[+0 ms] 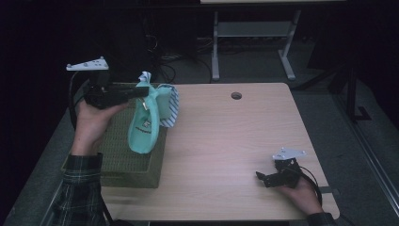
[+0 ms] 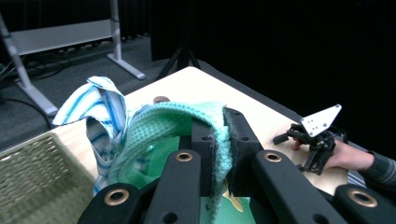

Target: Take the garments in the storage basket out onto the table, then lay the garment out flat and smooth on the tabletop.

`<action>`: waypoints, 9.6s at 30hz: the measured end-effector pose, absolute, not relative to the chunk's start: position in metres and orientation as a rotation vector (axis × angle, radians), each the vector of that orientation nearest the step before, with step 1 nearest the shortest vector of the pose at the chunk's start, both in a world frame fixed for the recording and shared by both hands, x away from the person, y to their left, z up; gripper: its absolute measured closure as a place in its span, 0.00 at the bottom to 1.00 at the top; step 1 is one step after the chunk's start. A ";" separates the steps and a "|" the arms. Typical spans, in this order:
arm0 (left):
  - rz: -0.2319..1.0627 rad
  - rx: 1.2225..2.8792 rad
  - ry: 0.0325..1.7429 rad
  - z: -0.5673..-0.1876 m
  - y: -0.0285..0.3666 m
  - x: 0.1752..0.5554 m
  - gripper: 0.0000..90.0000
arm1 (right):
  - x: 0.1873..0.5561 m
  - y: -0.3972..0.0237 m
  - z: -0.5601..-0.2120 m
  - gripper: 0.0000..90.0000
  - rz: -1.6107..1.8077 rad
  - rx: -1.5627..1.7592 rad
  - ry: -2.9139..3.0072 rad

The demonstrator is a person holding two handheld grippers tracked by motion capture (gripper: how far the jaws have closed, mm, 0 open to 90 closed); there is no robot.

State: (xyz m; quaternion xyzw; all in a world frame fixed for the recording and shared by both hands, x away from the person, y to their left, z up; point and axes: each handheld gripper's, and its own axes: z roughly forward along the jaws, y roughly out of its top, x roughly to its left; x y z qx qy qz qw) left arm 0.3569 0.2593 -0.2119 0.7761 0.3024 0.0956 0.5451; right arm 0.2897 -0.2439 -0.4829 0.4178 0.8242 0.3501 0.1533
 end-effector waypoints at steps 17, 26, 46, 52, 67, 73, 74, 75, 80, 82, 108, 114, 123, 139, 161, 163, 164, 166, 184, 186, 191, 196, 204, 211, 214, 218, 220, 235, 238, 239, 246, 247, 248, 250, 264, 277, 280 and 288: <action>0.174 1.851 0.637 -0.217 0.218 0.356 0.93 | 0.290 -0.244 -0.483 0.03 1.004 1.199 2.364; 0.144 1.864 0.597 -0.229 0.196 0.356 0.93 | 0.290 -0.244 -0.483 0.03 1.008 1.201 2.362; 0.090 1.892 0.513 -0.265 0.142 0.355 0.93 | 0.290 -0.244 -0.483 0.03 1.006 1.204 2.363; 0.078 1.891 0.510 -0.280 0.133 0.359 0.93 | 0.289 -0.244 -0.483 0.03 1.006 1.204 2.363; 0.048 1.911 0.528 -0.316 0.109 0.364 0.93 | 0.289 -0.244 -0.483 0.03 1.005 1.204 2.365; 0.052 1.977 0.513 -0.336 0.087 0.363 0.92 | 0.289 -0.244 -0.483 0.03 1.003 1.204 2.365; 0.050 1.984 0.514 -0.340 0.085 0.363 0.92 | 0.289 -0.244 -0.483 0.03 1.003 1.204 2.365; 0.055 2.001 0.506 -0.343 0.082 0.364 0.92 | 0.289 -0.244 -0.483 0.03 1.003 1.204 2.365; 0.048 2.055 0.516 -0.361 0.069 0.364 0.92 | 0.289 -0.244 -0.483 0.03 1.003 1.203 2.365; 0.037 2.079 0.522 -0.369 0.064 0.364 0.92 | 0.290 -0.244 -0.483 0.03 1.003 1.202 2.365; -0.034 2.298 0.527 -0.438 0.029 0.363 0.85 | 0.290 -0.244 -0.483 0.03 1.003 1.202 2.365; -0.039 2.294 0.540 -0.432 0.033 0.363 0.58 | 0.290 -0.244 -0.483 0.03 1.003 1.201 2.365; -0.029 2.240 0.562 -0.416 0.056 0.353 0.45 | 0.290 -0.244 -0.483 0.03 1.004 1.202 2.365; 0.097 2.257 0.599 -0.417 0.099 0.317 0.83 | 0.290 -0.243 -0.483 0.03 1.004 1.198 2.365; 0.093 2.403 0.680 -0.451 0.105 0.300 0.99 | 0.291 -0.246 -0.476 0.23 0.992 1.189 2.382; 0.095 2.414 0.687 -0.454 0.104 0.301 1.00 | 0.293 -0.248 -0.471 0.36 1.018 1.186 2.362; 0.104 2.422 0.688 -0.455 0.103 0.301 1.00 | 0.293 -0.249 -0.469 0.40 1.037 1.173 2.363; 0.092 2.401 0.700 -0.457 0.104 0.301 1.00 | 0.297 -0.247 -0.458 0.52 1.091 1.139 2.340; 0.111 2.423 0.690 -0.455 0.102 0.300 1.00 | 0.356 -0.214 -0.444 0.80 1.198 1.043 2.381; 0.108 2.425 0.685 -0.455 0.102 0.300 1.00 | 0.363 -0.210 -0.447 0.80 1.195 1.040 2.397; 0.093 2.423 0.683 -0.455 0.103 0.302 1.00 | 0.378 -0.201 -0.456 0.80 1.194 1.065 2.427; 0.082 2.424 0.674 -0.455 0.104 0.303 1.00 | 0.392 -0.194 -0.464 0.79 1.181 1.061 2.467; 0.069 2.424 0.670 -0.456 0.104 0.305 1.00 | 0.394 -0.188 -0.474 0.97 1.113 1.063 2.487; 0.067 2.432 0.674 -0.455 0.103 0.305 1.00 | 0.391 -0.189 -0.466 0.99 1.113 1.058 2.470; 0.063 2.425 0.681 -0.455 0.103 0.304 1.00 | 0.390 -0.196 -0.461 0.99 1.111 1.058 2.445; 0.060 2.413 0.696 -0.455 0.103 0.304 1.00 | 0.390 -0.204 -0.457 0.99 1.110 1.073 2.420; 0.060 2.414 0.698 -0.455 0.103 0.304 1.00 | 0.391 -0.212 -0.455 0.99 1.094 1.094 2.396; 0.043 2.413 0.694 -0.455 0.103 0.306 0.93 | 0.397 -0.232 -0.470 0.96 1.065 1.181 2.383; 0.048 2.406 0.698 -0.454 0.102 0.305 0.92 | 0.396 -0.234 -0.469 0.92 1.086 1.174 2.381; 0.052 2.408 0.694 -0.453 0.102 0.305 0.91 | 0.396 -0.235 -0.468 0.89 1.094 1.173 2.380; 0.108 2.381 0.676 -0.445 0.103 0.305 0.89 | 0.389 -0.242 -0.454 0.81 1.109 1.177 2.356; 0.113 2.372 0.679 -0.444 0.104 0.305 0.89 | 0.388 -0.243 -0.452 0.81 1.118 1.159 2.350; 0.117 2.368 0.676 -0.443 0.104 0.305 0.89 | 0.387 -0.245 -0.448 0.81 1.123 1.161 2.344; 0.125 2.355 0.676 -0.441 0.104 0.305 0.89 | 0.386 -0.246 -0.440 0.81 1.123 1.149 2.329; 0.164 2.420 0.734 -0.455 0.099 0.313 0.93 | 0.395 -0.213 -0.402 0.79 1.182 1.003 2.380; 0.169 2.418 0.746 -0.455 0.099 0.311 0.95 | 0.419 -0.149 -0.423 0.70 1.085 0.907 2.569; 0.160 2.416 0.750 -0.455 0.100 0.311 0.95 | 0.419 -0.144 -0.428 0.70 1.080 0.902 2.582; 0.147 2.407 0.753 -0.455 0.101 0.312 0.95 | 0.419 -0.130 -0.446 0.73 1.005 0.882 2.665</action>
